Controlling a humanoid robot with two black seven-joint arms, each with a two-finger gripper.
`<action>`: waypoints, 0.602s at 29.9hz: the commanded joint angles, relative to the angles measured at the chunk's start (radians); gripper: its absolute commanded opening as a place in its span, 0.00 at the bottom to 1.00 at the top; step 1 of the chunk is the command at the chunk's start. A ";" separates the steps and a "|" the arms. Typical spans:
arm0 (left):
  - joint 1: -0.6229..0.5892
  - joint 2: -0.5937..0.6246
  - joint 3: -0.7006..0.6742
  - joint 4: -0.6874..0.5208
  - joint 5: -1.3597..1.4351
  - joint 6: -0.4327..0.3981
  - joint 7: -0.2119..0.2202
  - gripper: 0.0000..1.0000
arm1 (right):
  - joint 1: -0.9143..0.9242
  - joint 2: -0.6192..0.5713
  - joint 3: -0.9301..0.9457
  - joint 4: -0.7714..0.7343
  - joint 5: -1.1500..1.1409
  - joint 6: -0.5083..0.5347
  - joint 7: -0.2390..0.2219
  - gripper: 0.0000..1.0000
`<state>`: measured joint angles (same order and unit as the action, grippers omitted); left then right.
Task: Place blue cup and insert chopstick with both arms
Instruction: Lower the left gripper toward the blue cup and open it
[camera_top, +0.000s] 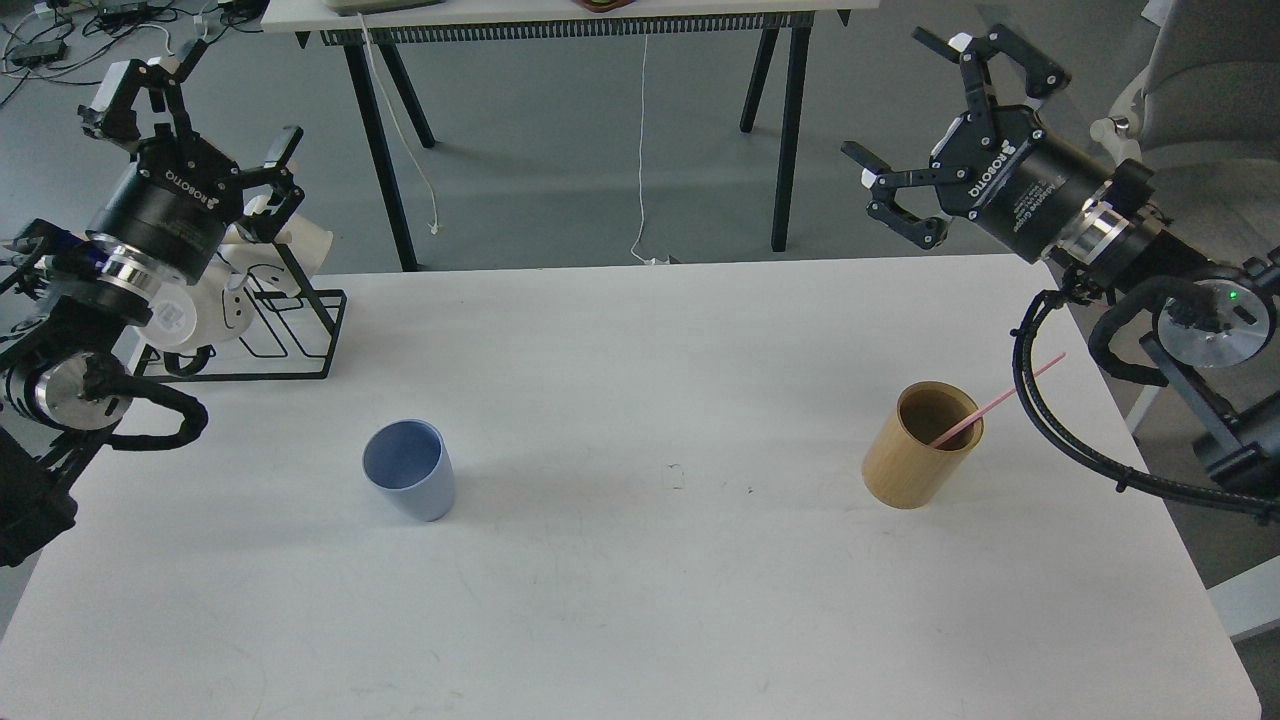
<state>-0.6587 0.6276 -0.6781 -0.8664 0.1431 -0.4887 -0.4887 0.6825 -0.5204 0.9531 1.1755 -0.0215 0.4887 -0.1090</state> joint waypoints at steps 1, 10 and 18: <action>0.023 0.006 -0.006 -0.008 -0.008 0.000 0.000 1.00 | -0.001 0.005 -0.002 0.001 0.000 0.000 0.000 0.95; 0.022 -0.003 -0.044 0.059 -0.011 0.000 0.000 1.00 | 0.106 -0.127 0.001 0.007 -0.200 0.000 -0.023 0.95; -0.010 -0.062 -0.029 0.052 -0.005 0.000 0.000 1.00 | 0.143 -0.446 0.004 0.249 -0.636 0.000 -0.017 0.95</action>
<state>-0.6683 0.5740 -0.7111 -0.8087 0.1351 -0.4887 -0.4887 0.8314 -0.8442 0.9558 1.3137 -0.5406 0.4889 -0.1301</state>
